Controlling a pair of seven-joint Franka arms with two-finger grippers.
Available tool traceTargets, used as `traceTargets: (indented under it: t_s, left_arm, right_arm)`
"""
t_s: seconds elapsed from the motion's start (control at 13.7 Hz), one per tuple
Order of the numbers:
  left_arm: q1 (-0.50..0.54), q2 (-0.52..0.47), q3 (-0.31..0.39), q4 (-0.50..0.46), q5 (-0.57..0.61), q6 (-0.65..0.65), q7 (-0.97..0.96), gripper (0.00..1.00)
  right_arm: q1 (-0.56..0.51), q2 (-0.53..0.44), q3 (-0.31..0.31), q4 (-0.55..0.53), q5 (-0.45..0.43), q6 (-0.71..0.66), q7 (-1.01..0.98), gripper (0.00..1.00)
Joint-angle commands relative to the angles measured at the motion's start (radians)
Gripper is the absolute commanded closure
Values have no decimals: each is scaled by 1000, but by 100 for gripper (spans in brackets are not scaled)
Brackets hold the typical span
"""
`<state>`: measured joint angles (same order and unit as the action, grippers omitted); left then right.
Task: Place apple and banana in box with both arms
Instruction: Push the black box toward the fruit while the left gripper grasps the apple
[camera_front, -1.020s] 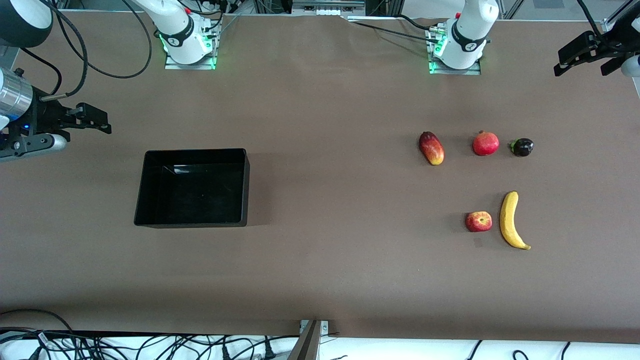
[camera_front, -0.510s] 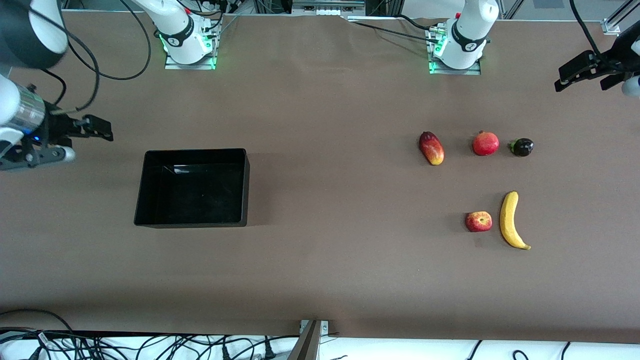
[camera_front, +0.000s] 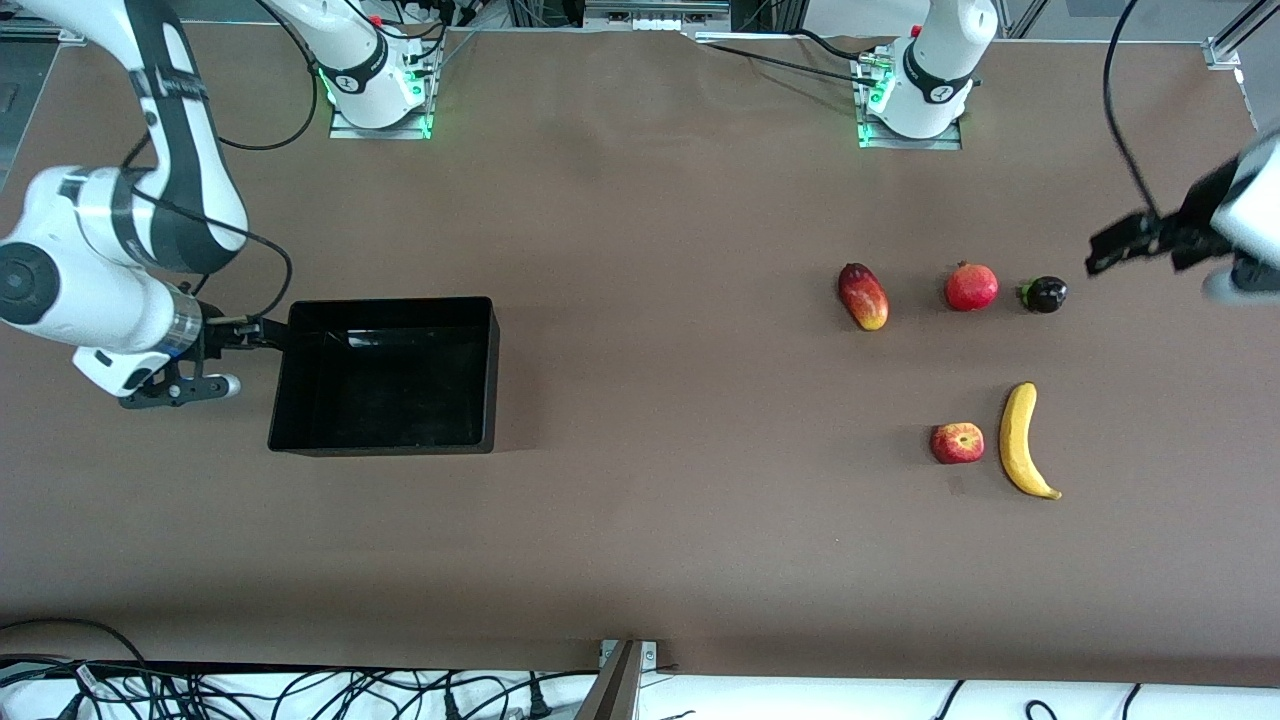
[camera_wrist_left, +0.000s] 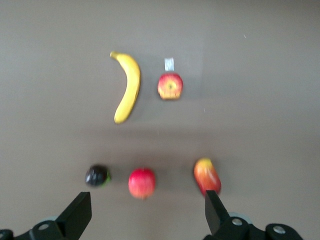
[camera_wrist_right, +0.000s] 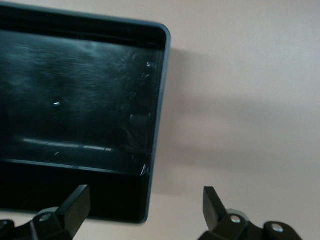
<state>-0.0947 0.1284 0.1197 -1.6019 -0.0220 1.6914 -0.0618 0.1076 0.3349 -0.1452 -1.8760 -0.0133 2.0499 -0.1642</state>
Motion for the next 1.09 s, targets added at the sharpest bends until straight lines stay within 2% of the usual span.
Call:
traceTargets:
  t_s: [0.0,0.07,0.22,0.36,0.44,0.51,0.8,1.02]
  left_arm:
    - [10,208,3,30,-73,166,-24,0]
    - [9,258,-2,30,-76,232,-51,0]
    - [9,347,-5,27,-95,345,-72,0]
    - [9,402,-15,2,-95,445,-75,0]
    - [7,431,-25,-10,-90,489,-85,0]
    - [3,470,-26,-12,-85,537,-102,0]
    - [-7,504,-41,-99,-78,718,-162,0]
    - [-5,519,-41,-108,-78,755,-162,0]
  right_arm:
    - [-29,48,7,-49,24,106,12,0]
    - [-31,58,7,-73,29,148,12,3]
    - [-37,70,7,-136,30,235,11,20]
    - [-37,78,7,-146,45,243,11,59]
    - [-37,78,7,-144,47,239,12,86]
    - [-37,78,9,-141,47,237,12,100]
    - [-26,76,16,-97,70,228,3,100]
    - [20,68,74,4,72,107,-6,100]
